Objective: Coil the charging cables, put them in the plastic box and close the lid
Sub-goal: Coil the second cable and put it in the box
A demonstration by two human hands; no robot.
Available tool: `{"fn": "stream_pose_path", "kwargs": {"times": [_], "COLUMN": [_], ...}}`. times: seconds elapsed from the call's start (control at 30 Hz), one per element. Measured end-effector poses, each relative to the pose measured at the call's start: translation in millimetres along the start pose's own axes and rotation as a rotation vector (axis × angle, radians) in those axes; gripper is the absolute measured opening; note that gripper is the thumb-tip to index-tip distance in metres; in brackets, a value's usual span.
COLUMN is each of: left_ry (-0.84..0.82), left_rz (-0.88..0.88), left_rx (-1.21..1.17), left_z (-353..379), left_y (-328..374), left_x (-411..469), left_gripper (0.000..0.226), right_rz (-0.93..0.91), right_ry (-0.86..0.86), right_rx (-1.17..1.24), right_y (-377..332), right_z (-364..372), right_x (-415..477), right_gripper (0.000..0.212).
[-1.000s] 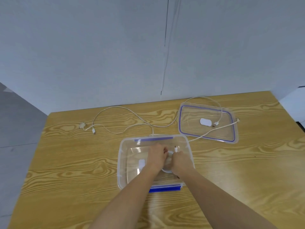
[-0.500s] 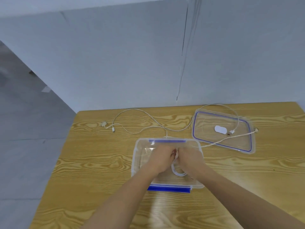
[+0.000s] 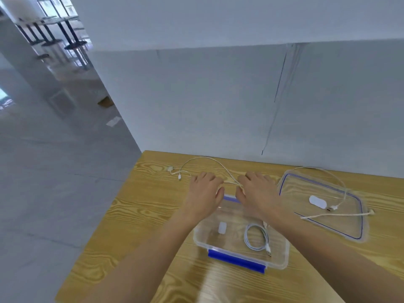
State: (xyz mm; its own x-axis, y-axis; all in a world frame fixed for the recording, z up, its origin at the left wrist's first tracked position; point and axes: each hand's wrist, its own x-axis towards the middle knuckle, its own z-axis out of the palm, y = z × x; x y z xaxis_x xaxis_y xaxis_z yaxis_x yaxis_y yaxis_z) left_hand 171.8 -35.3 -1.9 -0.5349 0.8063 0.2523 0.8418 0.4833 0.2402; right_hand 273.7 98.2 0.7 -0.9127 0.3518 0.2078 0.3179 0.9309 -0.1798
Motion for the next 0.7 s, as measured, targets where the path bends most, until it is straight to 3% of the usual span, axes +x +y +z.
{"fn": "stream_pose_path", "kwargs": {"times": [0.23,0.7], "left_ry": [-0.024,-0.152], "left_rz": [-0.138,-0.34], "left_rx": [0.063,0.006], "left_z": [-16,30], "left_y": [-70,-212], "left_x": [1,90], "left_gripper": [0.032,0.036], "right_rz": [-0.015,0.238], "right_ry": [-0.101,-0.327], "right_rx": [-0.058,-0.164], "right_y": [-8,26], "right_z": [22,105], "right_x": [35,115], "right_gripper": [0.03,0.033]}}
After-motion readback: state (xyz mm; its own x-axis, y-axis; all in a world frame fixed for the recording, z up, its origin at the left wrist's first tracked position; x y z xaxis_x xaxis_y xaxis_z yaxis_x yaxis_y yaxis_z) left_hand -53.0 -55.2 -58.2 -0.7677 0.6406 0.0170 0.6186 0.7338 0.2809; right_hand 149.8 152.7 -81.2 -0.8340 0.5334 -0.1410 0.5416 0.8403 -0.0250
